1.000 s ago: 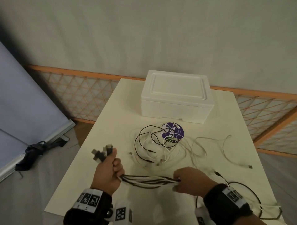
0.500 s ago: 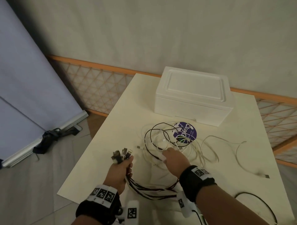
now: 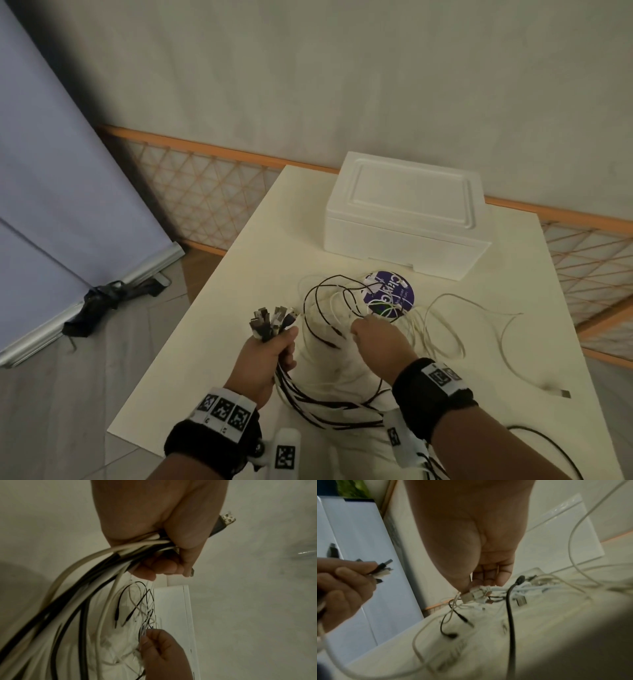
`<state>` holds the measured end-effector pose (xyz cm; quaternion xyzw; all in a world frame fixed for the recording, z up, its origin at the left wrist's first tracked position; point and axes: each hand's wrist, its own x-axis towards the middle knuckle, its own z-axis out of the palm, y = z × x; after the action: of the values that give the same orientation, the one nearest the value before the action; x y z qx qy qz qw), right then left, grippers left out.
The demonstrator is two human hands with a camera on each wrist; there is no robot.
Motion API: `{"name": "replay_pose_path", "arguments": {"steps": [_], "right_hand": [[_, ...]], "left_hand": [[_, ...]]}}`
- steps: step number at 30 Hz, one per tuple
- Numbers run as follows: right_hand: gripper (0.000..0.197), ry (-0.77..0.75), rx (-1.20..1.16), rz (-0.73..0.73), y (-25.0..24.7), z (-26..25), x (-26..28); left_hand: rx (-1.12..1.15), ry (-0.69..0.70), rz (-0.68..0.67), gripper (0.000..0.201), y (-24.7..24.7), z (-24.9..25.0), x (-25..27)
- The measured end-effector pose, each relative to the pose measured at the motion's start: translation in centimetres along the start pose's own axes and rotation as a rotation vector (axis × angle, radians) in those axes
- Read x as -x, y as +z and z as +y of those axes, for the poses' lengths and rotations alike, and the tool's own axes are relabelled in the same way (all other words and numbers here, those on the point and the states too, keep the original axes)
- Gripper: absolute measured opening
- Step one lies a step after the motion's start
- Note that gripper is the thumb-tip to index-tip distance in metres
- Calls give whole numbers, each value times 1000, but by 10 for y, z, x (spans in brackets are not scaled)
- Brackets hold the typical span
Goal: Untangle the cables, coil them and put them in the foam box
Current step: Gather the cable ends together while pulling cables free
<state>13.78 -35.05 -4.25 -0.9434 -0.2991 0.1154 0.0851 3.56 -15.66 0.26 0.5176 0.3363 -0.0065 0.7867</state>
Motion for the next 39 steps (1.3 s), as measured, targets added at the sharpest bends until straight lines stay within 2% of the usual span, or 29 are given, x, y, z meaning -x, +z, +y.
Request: {"name": "replay_pose_path", "arguments": {"steps": [5, 9, 11, 13, 15, 18, 19, 22, 25, 31, 36, 39], "right_hand": [[21, 61, -134, 185, -44, -7, 9], [13, 85, -539, 358, -86, -22, 22], [11, 50, -752, 522, -109, -31, 32], [10, 15, -788, 633, -125, -36, 38], [10, -29, -717, 540, -131, -38, 39], [8, -82, -523, 211, -116, -43, 38], [9, -78, -462, 155, -109, -44, 38], [12, 12, -373, 97, -92, -38, 47], [12, 186, -276, 19, -79, -15, 65], [13, 435, -242, -20, -63, 37, 112], [23, 661, -253, 133, -67, 91, 151], [27, 805, -213, 162, -69, 123, 176]], "left_hand": [[13, 31, -116, 12, 25, 12, 0], [14, 39, -190, 11, 42, 21, 1], [33, 50, -200, 13, 47, 27, 2], [79, 28, -221, 17, 50, 32, 4], [134, -26, -266, 21, 52, 37, 7], [239, -96, -321, 24, 55, 46, 10], [270, -100, -315, 23, 56, 50, 9], [356, -89, -268, 18, 50, 62, 2], [404, -87, -227, 16, 38, 76, -8], [333, -139, -189, 12, 30, 75, -24], [362, -175, -108, 10, 30, 68, -44], [332, -196, -74, 15, 29, 62, -58]]}}
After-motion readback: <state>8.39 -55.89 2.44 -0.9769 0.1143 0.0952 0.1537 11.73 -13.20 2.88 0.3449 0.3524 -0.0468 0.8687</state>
